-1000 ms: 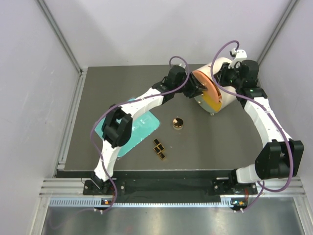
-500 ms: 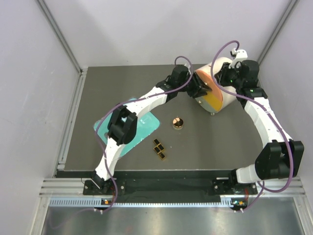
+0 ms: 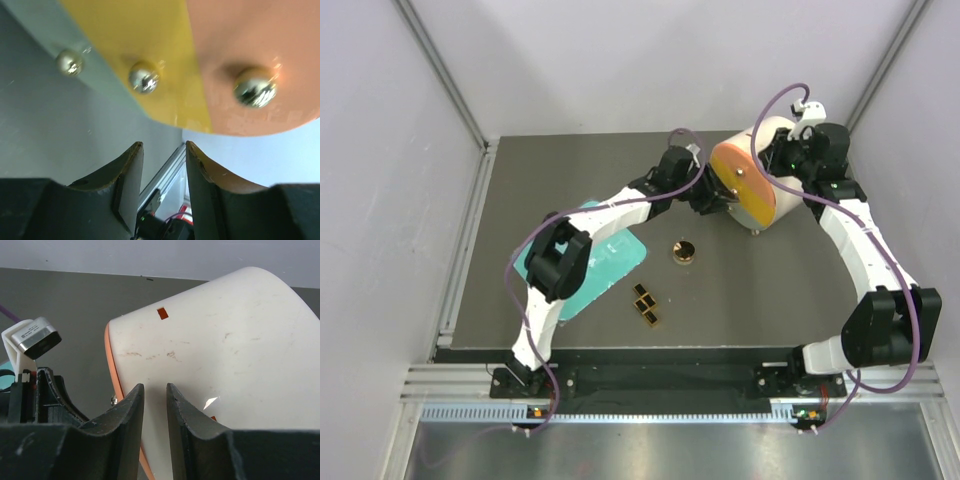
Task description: Organize the makeup
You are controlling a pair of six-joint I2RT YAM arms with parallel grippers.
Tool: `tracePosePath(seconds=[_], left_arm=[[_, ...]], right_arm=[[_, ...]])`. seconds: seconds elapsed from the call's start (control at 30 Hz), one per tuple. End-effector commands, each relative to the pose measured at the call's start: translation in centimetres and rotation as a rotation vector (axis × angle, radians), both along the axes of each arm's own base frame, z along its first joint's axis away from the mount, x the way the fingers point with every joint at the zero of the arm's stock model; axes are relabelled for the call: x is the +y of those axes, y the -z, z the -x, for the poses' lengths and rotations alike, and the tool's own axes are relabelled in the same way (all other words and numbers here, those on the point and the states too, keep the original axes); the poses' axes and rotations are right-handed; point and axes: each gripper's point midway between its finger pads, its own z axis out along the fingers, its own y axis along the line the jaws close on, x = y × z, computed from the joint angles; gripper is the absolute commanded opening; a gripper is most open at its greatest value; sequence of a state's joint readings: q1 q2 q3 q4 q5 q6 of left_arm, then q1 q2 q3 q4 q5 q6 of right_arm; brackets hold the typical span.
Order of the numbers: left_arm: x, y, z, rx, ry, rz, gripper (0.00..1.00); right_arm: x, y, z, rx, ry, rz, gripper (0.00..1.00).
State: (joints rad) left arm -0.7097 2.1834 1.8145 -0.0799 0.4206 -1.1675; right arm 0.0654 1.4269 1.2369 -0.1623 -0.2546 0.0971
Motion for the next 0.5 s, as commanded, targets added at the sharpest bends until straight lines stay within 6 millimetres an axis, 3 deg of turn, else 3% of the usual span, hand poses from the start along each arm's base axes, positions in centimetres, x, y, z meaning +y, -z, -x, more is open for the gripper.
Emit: tracePosePath(seconds=[0.0,0.13,0.17,0.2,0.27,0.47], left_arm=[[1.4,-5.3,1.0,-0.144,0.012,0.09,0.45],[2.0,-4.1,1.3,-0.098,0.003,0.13,0.45],[2.0,-4.9,1.0,-0.121,-0.003,0.182,0.45],[2.2,-4.0,1.2,-0.071,-0.007,0.212,0.45],[2.1,-4.9,0.9,-0.077,-0.012,0.286,0.45],[1.9,-3.9,-0.4,-0.03,-0.021,0.352,0.45]], right_arm=[[-0.3,14.1,7.5,0.556,-0.004,0.047,0.26],[-0.4,14.0,7.4,0.555,-0.005,0.056,0.26],[-0.4,14.0,7.4,0.556,-0.007,0.057,0.26],[-0.4,14.1,7.4,0.557,-0.006,0.055,0.26],[-0.3,14.1,7.4,0.558,-0.007,0.055,0.26],[-0.3,14.3,7.4,0.565,-0.006,0.054,0.26]])
